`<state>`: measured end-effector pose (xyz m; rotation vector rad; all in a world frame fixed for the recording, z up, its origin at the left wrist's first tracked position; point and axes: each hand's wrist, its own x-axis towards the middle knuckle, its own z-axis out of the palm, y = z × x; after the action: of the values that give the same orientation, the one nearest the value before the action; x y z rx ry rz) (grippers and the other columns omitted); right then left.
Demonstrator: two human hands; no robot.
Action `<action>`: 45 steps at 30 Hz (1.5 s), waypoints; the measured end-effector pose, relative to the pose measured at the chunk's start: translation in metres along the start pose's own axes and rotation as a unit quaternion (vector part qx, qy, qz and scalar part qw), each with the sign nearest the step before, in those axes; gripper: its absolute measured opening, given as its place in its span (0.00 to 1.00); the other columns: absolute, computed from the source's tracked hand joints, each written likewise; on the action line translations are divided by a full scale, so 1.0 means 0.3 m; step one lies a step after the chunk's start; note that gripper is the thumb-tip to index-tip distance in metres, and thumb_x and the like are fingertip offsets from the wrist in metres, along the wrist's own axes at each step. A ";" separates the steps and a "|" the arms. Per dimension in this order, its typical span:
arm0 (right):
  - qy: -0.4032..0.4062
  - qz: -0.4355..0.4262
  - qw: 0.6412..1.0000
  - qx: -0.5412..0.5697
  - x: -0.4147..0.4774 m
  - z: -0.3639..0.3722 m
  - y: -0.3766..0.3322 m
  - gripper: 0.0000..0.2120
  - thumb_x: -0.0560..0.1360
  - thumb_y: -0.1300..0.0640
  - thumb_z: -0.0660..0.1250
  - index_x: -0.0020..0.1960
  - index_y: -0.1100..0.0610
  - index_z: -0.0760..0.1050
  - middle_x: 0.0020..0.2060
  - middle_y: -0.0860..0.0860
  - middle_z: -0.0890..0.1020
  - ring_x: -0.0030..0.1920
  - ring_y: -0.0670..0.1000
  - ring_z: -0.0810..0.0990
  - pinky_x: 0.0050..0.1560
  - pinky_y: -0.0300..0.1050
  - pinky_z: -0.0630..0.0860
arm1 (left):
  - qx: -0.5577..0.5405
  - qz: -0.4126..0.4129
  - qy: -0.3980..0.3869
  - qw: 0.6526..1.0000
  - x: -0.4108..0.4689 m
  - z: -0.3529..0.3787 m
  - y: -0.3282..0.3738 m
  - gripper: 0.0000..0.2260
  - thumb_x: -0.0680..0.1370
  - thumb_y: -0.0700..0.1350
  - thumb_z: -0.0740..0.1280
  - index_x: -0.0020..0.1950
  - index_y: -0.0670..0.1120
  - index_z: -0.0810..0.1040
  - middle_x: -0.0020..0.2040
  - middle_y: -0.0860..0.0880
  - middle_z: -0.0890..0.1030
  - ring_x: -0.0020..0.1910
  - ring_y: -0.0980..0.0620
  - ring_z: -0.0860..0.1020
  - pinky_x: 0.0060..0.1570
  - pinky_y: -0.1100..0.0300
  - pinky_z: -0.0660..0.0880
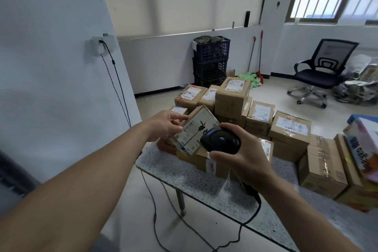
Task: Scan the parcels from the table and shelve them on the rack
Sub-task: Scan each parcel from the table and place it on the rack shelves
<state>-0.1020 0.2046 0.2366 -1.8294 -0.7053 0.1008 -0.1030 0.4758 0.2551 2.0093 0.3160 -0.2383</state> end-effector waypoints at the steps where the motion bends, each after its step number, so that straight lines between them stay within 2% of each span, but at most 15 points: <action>1: 0.001 -0.001 1.000 0.007 0.001 0.006 -0.007 0.36 0.65 0.58 0.83 0.69 0.47 0.73 0.52 0.37 0.79 0.52 0.37 0.81 0.46 0.30 0.79 | -0.005 -0.003 0.004 1.000 -0.011 -0.009 -0.006 0.23 0.79 0.33 0.68 0.70 0.53 0.76 0.56 0.43 0.83 0.53 0.47 0.83 0.38 0.61 0.81; 5: -0.002 -0.006 0.999 0.049 0.004 0.040 -0.034 0.33 0.66 0.60 0.82 0.63 0.42 0.70 0.51 0.37 0.78 0.49 0.29 0.79 0.43 0.28 0.78 | 0.006 0.004 0.044 0.999 -0.080 -0.039 -0.031 0.27 0.79 0.33 0.66 0.74 0.56 0.71 0.52 0.47 0.84 0.48 0.52 0.84 0.41 0.59 0.80; 8: -0.029 -0.016 0.998 0.050 0.005 0.083 -0.060 0.34 0.66 0.57 0.82 0.62 0.39 0.68 0.52 0.35 0.77 0.51 0.33 0.79 0.50 0.31 0.79 | 0.020 0.004 0.084 0.996 -0.152 -0.062 -0.051 0.28 0.80 0.33 0.65 0.74 0.57 0.71 0.49 0.52 0.83 0.46 0.54 0.82 0.44 0.55 0.78; 11: -0.064 -0.030 0.997 0.044 0.002 0.132 -0.086 0.33 0.66 0.57 0.82 0.60 0.36 0.69 0.53 0.36 0.78 0.54 0.38 0.80 0.54 0.36 0.80 | 0.029 -0.006 0.107 0.994 -0.228 -0.099 -0.075 0.27 0.79 0.35 0.67 0.73 0.59 0.72 0.50 0.50 0.83 0.49 0.50 0.81 0.52 0.49 0.78; 13: -0.089 -0.036 0.994 0.046 -0.005 0.168 -0.103 0.32 0.66 0.56 0.82 0.63 0.39 0.71 0.55 0.39 0.79 0.55 0.43 0.81 0.54 0.41 0.82 | 0.036 -0.017 0.113 0.993 -0.277 -0.128 -0.095 0.27 0.79 0.36 0.69 0.73 0.59 0.72 0.52 0.49 0.83 0.50 0.50 0.81 0.47 0.54 0.77; 15: -0.106 -0.040 0.993 0.042 -0.019 0.204 -0.126 0.34 0.66 0.57 0.82 0.66 0.41 0.71 0.54 0.39 0.78 0.56 0.42 0.80 0.52 0.37 0.81 | 0.037 -0.032 0.120 0.992 -0.322 -0.162 -0.123 0.27 0.79 0.36 0.69 0.74 0.58 0.71 0.55 0.47 0.82 0.50 0.50 0.81 0.44 0.56 0.77; 18: -0.131 -0.054 0.989 0.032 -0.039 0.257 -0.170 0.33 0.66 0.59 0.82 0.61 0.37 0.69 0.53 0.36 0.77 0.54 0.37 0.79 0.47 0.27 0.77 | 0.050 -0.049 0.136 0.988 -0.380 -0.215 -0.170 0.26 0.80 0.37 0.67 0.75 0.57 0.71 0.58 0.45 0.81 0.51 0.50 0.80 0.46 0.56 0.77; 23: -0.154 -0.073 0.985 0.010 -0.064 0.364 -0.255 0.32 0.67 0.60 0.81 0.57 0.34 0.69 0.53 0.37 0.78 0.52 0.34 0.79 0.46 0.27 0.77 | 0.050 -0.064 0.147 0.986 -0.497 -0.295 -0.244 0.26 0.80 0.36 0.67 0.75 0.57 0.71 0.57 0.45 0.81 0.51 0.51 0.80 0.43 0.59 0.76; 26: -0.163 -0.076 0.984 0.001 -0.081 0.452 -0.305 0.32 0.67 0.59 0.81 0.62 0.40 0.70 0.54 0.39 0.78 0.53 0.35 0.79 0.47 0.27 0.77 | 0.052 -0.070 0.150 0.985 -0.579 -0.362 -0.304 0.27 0.80 0.36 0.67 0.75 0.57 0.71 0.56 0.45 0.82 0.52 0.50 0.81 0.44 0.59 0.76; 29: -0.168 -0.083 0.982 -0.013 -0.100 0.555 -0.356 0.35 0.67 0.57 0.81 0.68 0.45 0.70 0.52 0.37 0.77 0.52 0.34 0.78 0.46 0.26 0.76 | 0.048 -0.074 0.156 0.984 -0.667 -0.430 -0.363 0.26 0.80 0.35 0.67 0.75 0.56 0.72 0.57 0.43 0.82 0.48 0.51 0.80 0.41 0.60 0.75; 34: -0.176 -0.101 0.979 -0.011 -0.141 0.728 -0.452 0.35 0.66 0.57 0.82 0.70 0.48 0.72 0.55 0.41 0.80 0.54 0.39 0.81 0.49 0.32 0.80 | 0.052 -0.078 0.167 0.981 -0.816 -0.553 -0.464 0.27 0.79 0.36 0.67 0.75 0.55 0.72 0.57 0.44 0.82 0.47 0.51 0.80 0.40 0.60 0.74; 37: -0.181 -0.121 0.976 -0.014 -0.171 0.829 -0.517 0.32 0.66 0.56 0.82 0.66 0.43 0.73 0.55 0.41 0.81 0.55 0.40 0.81 0.53 0.37 0.82 | 0.049 -0.081 0.176 0.980 -0.911 -0.625 -0.525 0.27 0.79 0.36 0.68 0.75 0.55 0.72 0.56 0.45 0.82 0.46 0.51 0.81 0.39 0.61 0.75; 40: -0.187 -0.136 0.973 -0.009 -0.202 0.923 -0.580 0.30 0.66 0.56 0.82 0.58 0.34 0.71 0.53 0.40 0.81 0.55 0.43 0.82 0.52 0.39 0.82 | 0.055 -0.080 0.182 0.978 -0.999 -0.690 -0.579 0.27 0.79 0.36 0.68 0.76 0.55 0.71 0.55 0.45 0.83 0.44 0.53 0.81 0.36 0.63 0.75; 43: -0.185 -0.146 0.972 0.006 -0.233 1.013 -0.633 0.28 0.61 0.46 0.80 0.56 0.31 0.72 0.52 0.38 0.82 0.54 0.42 0.82 0.50 0.41 0.83 | 0.054 -0.077 0.185 0.978 -1.082 -0.744 -0.627 0.26 0.79 0.37 0.69 0.74 0.56 0.73 0.51 0.47 0.83 0.44 0.52 0.82 0.37 0.62 0.76; 45: -0.188 -0.153 0.970 0.016 -0.252 1.070 -0.656 0.28 0.58 0.41 0.76 0.56 0.31 0.73 0.52 0.38 0.83 0.54 0.42 0.82 0.50 0.41 0.84 | 0.049 -0.077 0.193 0.977 -1.133 -0.777 -0.660 0.26 0.78 0.37 0.71 0.73 0.57 0.74 0.51 0.46 0.83 0.47 0.49 0.83 0.43 0.56 0.81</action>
<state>-0.3733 0.4742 0.2693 -1.6647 -1.2373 0.2581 -0.4816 0.7291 0.2934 2.1256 0.7186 0.0460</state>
